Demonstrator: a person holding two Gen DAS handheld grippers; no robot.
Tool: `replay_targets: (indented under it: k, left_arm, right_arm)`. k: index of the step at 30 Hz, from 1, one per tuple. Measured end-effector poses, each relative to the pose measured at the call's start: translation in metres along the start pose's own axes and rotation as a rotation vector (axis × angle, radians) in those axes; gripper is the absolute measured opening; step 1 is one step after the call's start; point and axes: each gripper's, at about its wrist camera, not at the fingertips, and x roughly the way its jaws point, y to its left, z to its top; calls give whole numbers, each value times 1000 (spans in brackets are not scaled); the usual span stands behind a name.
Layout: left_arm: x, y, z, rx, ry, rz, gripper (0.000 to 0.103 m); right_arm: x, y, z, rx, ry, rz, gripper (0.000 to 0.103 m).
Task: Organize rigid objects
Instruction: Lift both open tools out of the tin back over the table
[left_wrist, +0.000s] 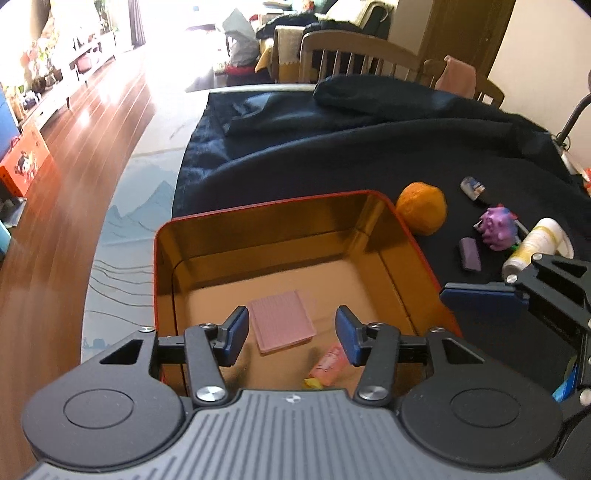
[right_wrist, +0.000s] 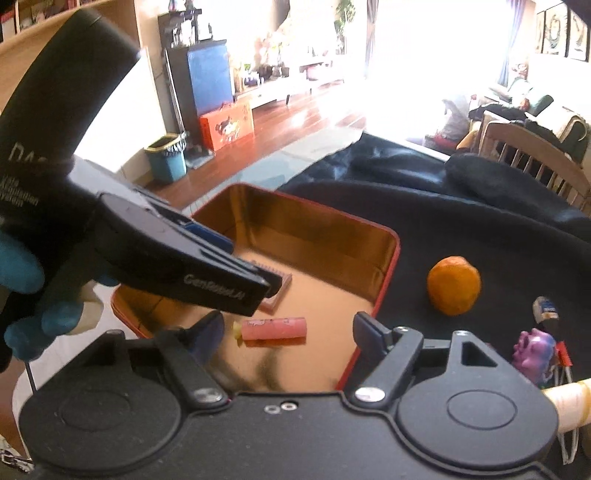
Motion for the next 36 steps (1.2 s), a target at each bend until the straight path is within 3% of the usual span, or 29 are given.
replay_targets:
  k: [22, 36]
  left_arm:
    - [-86, -37, -13, 15, -177, -24, 68]
    - [-101, -83, -24, 16, -227, -64, 83]
  right_arm:
    - [-103, -25, -20, 97, -168, -20, 95]
    - [-151, -77, -69, 202, -241, -177, 103]
